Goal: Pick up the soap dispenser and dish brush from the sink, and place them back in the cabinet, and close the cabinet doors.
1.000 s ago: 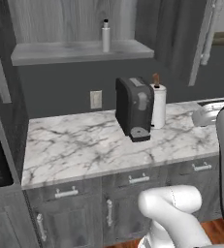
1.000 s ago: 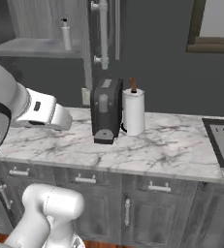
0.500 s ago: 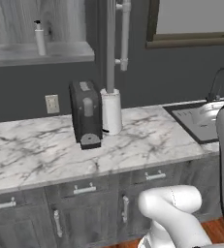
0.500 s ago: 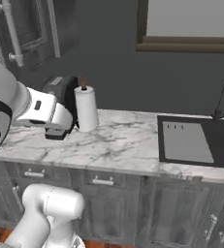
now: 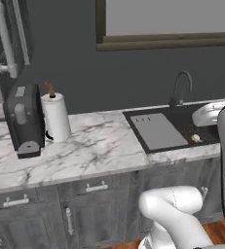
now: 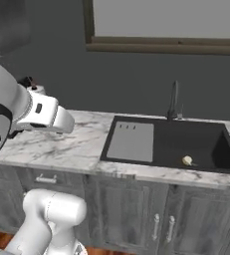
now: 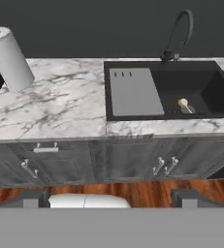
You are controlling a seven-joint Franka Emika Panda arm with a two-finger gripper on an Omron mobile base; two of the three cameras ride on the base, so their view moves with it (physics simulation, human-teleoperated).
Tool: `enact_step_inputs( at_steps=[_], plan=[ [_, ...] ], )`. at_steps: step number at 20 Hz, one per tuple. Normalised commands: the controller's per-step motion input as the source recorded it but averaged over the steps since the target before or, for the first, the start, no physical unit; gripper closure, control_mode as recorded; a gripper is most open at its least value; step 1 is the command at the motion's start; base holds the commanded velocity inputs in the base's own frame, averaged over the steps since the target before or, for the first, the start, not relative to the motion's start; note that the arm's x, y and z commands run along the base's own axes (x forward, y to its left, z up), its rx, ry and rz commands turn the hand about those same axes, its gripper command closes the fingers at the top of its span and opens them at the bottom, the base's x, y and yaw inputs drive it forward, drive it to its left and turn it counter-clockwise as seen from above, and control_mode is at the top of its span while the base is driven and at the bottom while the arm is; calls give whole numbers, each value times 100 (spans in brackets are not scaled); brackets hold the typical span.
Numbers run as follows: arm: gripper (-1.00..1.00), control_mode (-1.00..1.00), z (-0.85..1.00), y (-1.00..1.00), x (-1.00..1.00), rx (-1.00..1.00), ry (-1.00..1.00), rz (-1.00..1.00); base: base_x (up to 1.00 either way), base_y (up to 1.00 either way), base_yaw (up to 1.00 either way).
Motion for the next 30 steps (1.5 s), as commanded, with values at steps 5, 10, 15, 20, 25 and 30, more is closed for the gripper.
enact_step_inputs(
  at_steps=[5, 10, 15, 20, 25, 30],
  plan=[
    [-100, 100, 0, 0, 0, 0, 0, 0, 1, -100, 6],
    [-100, 100, 0, 0, 0, 0, 0, 0, 11, -89, 5],
    [-100, 100, 0, 0, 0, 0, 0, 0, 36, -60, 0],
    [-100, 100, 0, 0, 0, 0, 0, 0, 64, -46, 0],
    [-100, 100, 0, 0, 0, 0, 0, 0, 59, -27, 0],
    [-100, 100, 0, 0, 0, 0, 0, 0, 40, 0, 0]
  ],
)
